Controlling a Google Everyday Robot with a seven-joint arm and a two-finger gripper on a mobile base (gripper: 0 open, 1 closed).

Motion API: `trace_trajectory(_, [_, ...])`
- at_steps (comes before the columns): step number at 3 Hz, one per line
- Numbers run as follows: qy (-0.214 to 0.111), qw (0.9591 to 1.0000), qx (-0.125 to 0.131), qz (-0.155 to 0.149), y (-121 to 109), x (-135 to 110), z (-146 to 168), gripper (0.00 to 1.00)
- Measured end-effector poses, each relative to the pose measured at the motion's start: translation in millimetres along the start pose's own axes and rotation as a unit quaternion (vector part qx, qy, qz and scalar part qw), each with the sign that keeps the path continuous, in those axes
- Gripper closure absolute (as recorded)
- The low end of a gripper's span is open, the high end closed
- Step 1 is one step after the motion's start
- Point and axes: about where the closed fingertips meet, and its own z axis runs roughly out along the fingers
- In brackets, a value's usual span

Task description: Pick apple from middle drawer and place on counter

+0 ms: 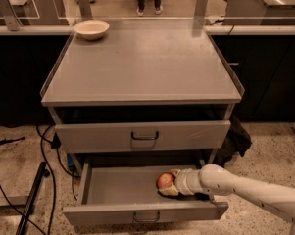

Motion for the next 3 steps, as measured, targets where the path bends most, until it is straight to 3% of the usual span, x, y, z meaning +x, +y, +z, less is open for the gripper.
trace_trajectory(1, [0.003, 0.9996, -0.028, -0.004, 4.6, -7.3, -10.9, 1.0])
trace_trajectory(2, [-0.003, 0.9977, -0.064, -0.02, -1.3, -38.2, -46.1, 1.0])
trace_trajectory(3, [0.01, 0.9929, -0.112, -0.038, 9.2, -72.4, -92.7, 1.0])
